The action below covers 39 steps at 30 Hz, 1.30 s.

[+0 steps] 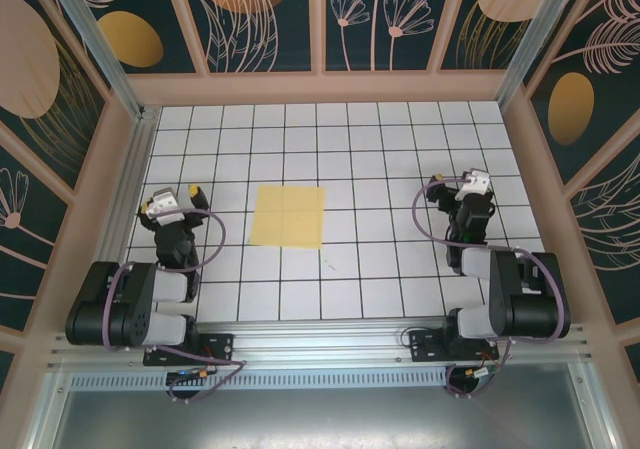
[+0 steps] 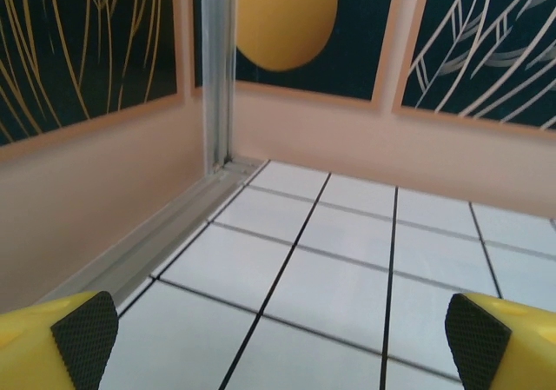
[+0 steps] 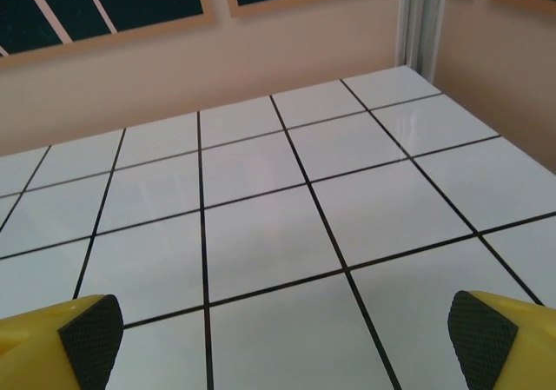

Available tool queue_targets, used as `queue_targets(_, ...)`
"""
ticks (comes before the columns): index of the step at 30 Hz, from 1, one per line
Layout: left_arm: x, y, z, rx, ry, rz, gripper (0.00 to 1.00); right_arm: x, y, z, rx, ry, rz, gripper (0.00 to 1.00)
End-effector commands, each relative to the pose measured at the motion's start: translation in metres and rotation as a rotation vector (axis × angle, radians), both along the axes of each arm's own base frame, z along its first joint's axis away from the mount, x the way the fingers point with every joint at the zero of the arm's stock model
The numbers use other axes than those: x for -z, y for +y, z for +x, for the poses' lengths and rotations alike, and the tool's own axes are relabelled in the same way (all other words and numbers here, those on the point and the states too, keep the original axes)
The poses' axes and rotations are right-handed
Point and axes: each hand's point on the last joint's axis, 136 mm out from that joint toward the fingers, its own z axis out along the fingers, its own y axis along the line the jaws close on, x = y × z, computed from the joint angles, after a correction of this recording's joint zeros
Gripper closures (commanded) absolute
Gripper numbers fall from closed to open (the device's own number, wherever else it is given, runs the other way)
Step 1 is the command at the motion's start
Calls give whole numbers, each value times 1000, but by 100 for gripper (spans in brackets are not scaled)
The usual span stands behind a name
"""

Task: Fold a paper plane with a square sheet of paper (pick it up from the middle)
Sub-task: Move the square sheet of paper to the center of the table.

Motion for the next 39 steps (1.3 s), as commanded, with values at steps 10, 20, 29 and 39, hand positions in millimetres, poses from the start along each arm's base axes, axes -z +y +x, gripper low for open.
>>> queue_targets(10, -29, -25, 26, 116, 134, -303, 2, -7, 66, 10, 29, 374, 325, 1)
queue_targets(20, -18, -82, 31, 372, 377, -543, 1, 24, 318, -33, -429, 745, 290, 1)
queue_targets(29, -4, -84, 20, 360, 476, -554, 1, 86, 421, -92, -580, 1002, 287, 30)
queue_targets(39, 3, -95, 19, 409, 520, -594, 1, 122, 390, -127, -555, 1153, 140, 30)
